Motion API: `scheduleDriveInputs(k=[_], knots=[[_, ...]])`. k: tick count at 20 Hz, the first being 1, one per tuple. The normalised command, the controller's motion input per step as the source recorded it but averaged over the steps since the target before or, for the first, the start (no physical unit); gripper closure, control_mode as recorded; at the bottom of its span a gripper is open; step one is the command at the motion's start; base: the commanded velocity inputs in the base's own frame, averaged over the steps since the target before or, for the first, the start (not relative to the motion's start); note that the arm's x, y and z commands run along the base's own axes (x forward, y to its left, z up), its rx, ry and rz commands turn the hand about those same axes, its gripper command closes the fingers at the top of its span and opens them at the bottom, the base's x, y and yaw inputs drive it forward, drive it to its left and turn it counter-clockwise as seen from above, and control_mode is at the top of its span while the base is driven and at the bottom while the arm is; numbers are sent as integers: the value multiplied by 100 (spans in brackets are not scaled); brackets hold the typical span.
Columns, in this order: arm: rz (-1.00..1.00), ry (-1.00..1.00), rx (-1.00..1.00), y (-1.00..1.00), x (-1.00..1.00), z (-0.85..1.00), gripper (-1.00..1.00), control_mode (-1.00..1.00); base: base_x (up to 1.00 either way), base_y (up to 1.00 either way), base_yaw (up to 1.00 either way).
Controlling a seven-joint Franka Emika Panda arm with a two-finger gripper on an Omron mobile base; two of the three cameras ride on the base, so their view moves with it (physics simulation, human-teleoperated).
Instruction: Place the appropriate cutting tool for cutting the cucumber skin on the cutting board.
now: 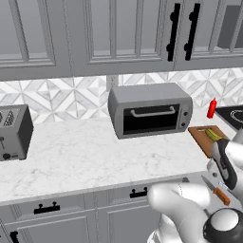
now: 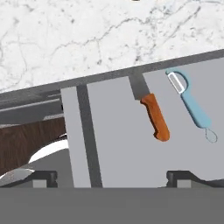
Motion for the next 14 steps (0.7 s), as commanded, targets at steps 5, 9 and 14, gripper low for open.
scheduleDriveInputs(k=[5,9,14], knots=[[8,1,0,-28,-2,-58,-100,-100,0,0,0],[7,0,0,-37,0,-48,-100,-100,0,0,0],[4,2,0,-14,-3,-62,-100,-100,0,0,0]])
